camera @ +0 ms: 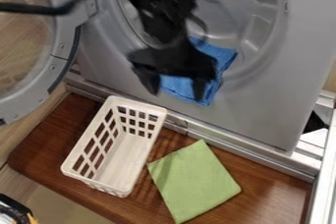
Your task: Put the green cloth in the basket
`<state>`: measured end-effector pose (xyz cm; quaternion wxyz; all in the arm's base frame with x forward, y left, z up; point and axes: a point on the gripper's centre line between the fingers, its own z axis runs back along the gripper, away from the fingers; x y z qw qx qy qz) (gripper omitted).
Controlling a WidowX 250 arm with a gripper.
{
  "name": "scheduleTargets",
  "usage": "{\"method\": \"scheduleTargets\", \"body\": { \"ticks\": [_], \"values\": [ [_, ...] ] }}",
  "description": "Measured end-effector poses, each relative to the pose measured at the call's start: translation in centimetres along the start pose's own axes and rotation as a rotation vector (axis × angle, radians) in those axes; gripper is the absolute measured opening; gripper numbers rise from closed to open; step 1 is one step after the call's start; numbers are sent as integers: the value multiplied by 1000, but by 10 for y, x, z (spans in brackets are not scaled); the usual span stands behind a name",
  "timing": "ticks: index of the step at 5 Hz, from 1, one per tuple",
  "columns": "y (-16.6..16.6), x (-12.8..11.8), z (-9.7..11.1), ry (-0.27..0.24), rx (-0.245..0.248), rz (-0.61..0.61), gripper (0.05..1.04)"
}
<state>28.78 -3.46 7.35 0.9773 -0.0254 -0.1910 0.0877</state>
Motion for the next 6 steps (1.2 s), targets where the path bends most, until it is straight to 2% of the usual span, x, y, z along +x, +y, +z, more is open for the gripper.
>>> {"method": "scheduleTargets", "body": {
  "ticks": [1, 2, 3, 4, 5, 6],
  "values": [
    [-17, -10, -15, 23, 27, -36, 1001],
    [-31, -23, -37, 57, 34, -95, 1001],
    [-36, -35, -62, 90, 7, -95, 1001],
    [-40, -47, -90, 108, -42, -110, 1001],
    [-37, -61, -119, 161, -55, -109, 1001],
    [-40, -66, -136, 196, -69, -101, 1001]
  ]
}}
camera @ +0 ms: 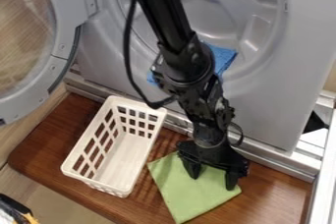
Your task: Put the green cloth in the basket
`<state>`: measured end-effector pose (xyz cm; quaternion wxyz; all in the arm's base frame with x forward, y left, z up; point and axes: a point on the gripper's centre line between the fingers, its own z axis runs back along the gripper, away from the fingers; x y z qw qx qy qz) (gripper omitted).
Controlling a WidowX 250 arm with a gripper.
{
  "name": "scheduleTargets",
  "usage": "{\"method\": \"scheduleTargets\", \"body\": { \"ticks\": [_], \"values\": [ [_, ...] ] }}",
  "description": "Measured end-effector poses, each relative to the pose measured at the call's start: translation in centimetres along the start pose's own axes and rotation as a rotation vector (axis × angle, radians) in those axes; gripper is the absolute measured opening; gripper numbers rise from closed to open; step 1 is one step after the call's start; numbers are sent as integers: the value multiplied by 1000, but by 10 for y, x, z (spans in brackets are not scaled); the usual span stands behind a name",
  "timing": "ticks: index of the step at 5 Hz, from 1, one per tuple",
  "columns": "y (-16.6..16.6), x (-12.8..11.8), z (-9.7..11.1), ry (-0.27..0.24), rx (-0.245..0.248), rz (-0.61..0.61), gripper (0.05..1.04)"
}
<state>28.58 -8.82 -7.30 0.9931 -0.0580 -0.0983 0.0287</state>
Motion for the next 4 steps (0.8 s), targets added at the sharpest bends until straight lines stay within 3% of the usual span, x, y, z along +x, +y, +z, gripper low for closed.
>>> {"method": "scheduleTargets", "body": {
  "ticks": [1, 3, 4],
  "values": [
    [2, 0, -2, 4, 6, 16, 950],
    [4, 0, -2, 13, 26, 10, 381],
    [1, -4, -2, 19, 24, 11, 176]
  ]
}}
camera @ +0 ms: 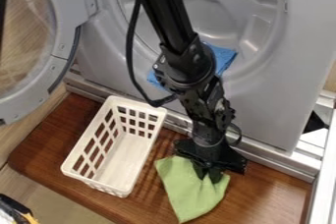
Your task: Put the green cloth in the basket
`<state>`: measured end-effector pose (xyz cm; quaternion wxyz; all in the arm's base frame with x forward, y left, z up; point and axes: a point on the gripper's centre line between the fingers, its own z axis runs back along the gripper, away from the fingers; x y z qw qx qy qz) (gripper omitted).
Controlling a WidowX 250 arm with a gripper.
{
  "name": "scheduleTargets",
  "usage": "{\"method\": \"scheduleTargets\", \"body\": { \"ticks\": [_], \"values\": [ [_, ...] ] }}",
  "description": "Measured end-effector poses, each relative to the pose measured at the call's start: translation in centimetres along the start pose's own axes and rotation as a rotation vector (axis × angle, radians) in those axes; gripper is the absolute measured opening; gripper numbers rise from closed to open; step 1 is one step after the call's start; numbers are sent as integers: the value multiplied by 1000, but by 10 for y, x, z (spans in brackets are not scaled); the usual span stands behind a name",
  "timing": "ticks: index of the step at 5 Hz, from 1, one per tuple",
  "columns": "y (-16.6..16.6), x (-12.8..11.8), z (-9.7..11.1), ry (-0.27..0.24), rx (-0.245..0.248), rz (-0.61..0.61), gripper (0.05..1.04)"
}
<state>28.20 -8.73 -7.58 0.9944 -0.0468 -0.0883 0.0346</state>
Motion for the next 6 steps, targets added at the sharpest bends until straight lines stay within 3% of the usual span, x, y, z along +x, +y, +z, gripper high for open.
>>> {"method": "scheduleTargets", "body": {
  "ticks": [1, 3, 4, 6],
  "values": [
    [-8, -2, 5, -13, -12, -25, 85],
    [-32, 2, 25, -54, -59, -81, 74],
    [-38, 8, 54, -90, -93, -97, 74],
    [-9, 14, 135, -234, -106, -56, 74]
  ]
}}
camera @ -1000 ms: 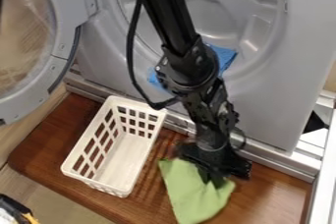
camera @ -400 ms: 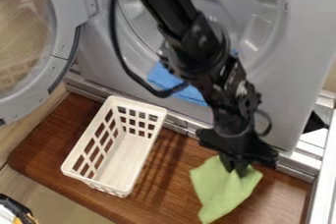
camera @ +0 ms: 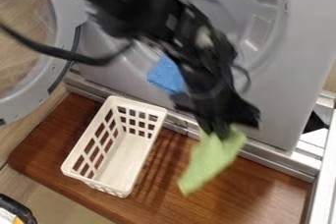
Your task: Put the green cloth in the basket
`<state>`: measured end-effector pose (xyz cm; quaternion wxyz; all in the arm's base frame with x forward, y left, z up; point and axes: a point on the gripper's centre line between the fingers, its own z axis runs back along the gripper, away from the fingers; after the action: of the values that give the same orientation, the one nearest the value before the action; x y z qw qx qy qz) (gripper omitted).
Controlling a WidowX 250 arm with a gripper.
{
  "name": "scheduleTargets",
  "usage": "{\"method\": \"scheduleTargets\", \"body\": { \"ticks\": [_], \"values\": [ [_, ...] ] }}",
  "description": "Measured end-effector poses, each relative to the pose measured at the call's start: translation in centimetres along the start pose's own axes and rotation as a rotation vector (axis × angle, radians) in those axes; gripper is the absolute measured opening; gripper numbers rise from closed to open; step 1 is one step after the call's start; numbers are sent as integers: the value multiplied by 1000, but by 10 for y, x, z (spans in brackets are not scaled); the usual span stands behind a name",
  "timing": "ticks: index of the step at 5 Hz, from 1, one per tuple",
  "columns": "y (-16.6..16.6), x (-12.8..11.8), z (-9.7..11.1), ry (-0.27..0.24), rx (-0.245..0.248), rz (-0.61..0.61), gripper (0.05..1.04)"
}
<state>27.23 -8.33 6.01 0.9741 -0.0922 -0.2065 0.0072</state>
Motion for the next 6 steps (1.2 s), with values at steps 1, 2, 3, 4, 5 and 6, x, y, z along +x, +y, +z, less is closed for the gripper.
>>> {"method": "scheduleTargets", "body": {
  "ticks": [1, 2, 3, 4, 5, 6],
  "values": [
    [19, 0, 37, -54, 25, 25, 74],
    [42, -8, 66, -114, 23, 75, 74],
    [65, -14, 72, -128, 37, 121, 74],
    [88, -18, 65, -97, 72, 152, 74],
    [105, -23, 46, -51, 91, 187, 74],
    [115, -26, 21, 22, 104, 202, 74]
  ]
}}
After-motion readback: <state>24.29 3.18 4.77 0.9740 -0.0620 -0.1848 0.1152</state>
